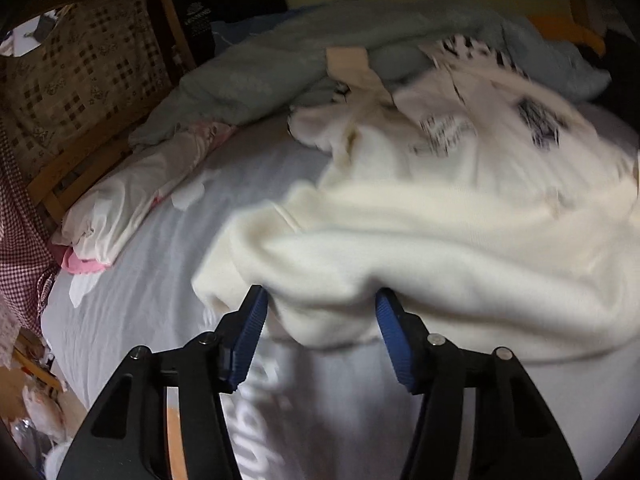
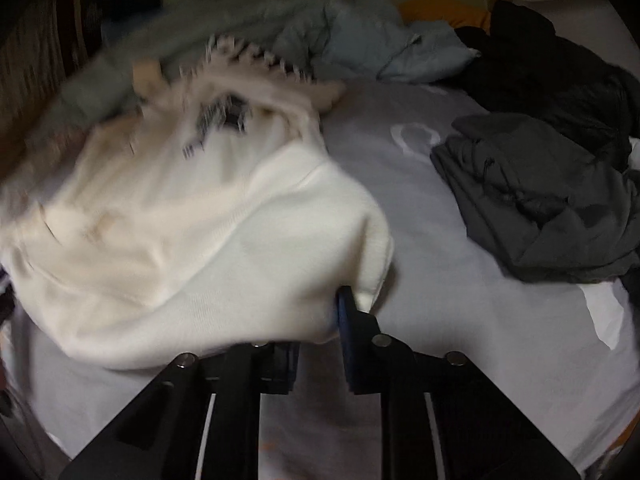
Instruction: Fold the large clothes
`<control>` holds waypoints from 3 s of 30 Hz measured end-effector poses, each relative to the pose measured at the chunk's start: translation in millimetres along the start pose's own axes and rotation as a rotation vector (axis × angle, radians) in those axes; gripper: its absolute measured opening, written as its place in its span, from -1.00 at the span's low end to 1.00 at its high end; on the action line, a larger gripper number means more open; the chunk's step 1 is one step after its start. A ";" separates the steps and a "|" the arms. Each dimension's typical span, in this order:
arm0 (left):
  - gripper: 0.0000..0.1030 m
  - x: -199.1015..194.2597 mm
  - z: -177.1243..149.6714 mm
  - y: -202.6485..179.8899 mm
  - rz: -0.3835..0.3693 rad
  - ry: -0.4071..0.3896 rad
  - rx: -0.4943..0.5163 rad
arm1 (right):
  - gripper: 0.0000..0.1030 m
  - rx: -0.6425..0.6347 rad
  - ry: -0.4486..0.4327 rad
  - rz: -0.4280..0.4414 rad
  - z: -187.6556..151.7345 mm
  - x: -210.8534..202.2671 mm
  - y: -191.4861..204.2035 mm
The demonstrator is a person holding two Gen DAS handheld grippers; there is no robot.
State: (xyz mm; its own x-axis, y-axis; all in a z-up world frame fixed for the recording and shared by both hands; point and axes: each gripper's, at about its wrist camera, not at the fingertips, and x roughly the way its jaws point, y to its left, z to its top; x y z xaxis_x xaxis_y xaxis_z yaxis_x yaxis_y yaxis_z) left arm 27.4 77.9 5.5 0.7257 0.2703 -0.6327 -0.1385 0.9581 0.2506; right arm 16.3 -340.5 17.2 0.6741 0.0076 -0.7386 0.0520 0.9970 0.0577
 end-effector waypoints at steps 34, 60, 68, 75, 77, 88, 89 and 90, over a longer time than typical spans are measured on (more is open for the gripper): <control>0.87 39.8 66.6 101.8 -0.495 0.035 -0.197 | -0.82 -0.044 -0.015 -0.336 207.3 148.8 3.0; -0.52 134.7 159.7 40.9 -0.209 0.156 -0.028 | 0.09 0.059 -0.075 0.096 116.3 91.8 -35.7; 0.78 155.3 125.7 94.4 -0.337 0.151 -0.223 | 0.12 0.003 -0.205 -0.022 120.1 50.8 -28.4; 0.78 118.0 90.7 103.0 -0.488 0.123 -0.218 | 0.13 0.030 -0.110 0.097 117.5 61.0 -26.4; 0.77 122.1 90.8 89.5 -0.493 0.148 -0.174 | 0.13 -0.016 -0.040 0.159 114.9 69.0 -17.2; -0.79 114.0 96.2 55.5 -0.205 0.046 -0.052 | -0.73 -0.192 0.049 -0.069 100.1 131.8 7.5; -0.79 98.3 101.7 66.6 -0.180 -0.026 -0.069 | -0.74 -0.221 0.007 -0.137 102.8 119.6 11.2; -0.79 89.1 105.5 74.7 -0.192 -0.053 -0.081 | -0.75 -0.244 -0.030 -0.180 105.6 108.4 13.5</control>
State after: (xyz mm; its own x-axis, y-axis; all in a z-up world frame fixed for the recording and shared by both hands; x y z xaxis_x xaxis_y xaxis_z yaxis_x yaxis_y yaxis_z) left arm 152.8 163.6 45.2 0.7779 0.0789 -0.6234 -0.0467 0.9966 0.0679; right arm 167.9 -334.4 8.8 0.6917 -0.1694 -0.7021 -0.0035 0.9713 -0.2378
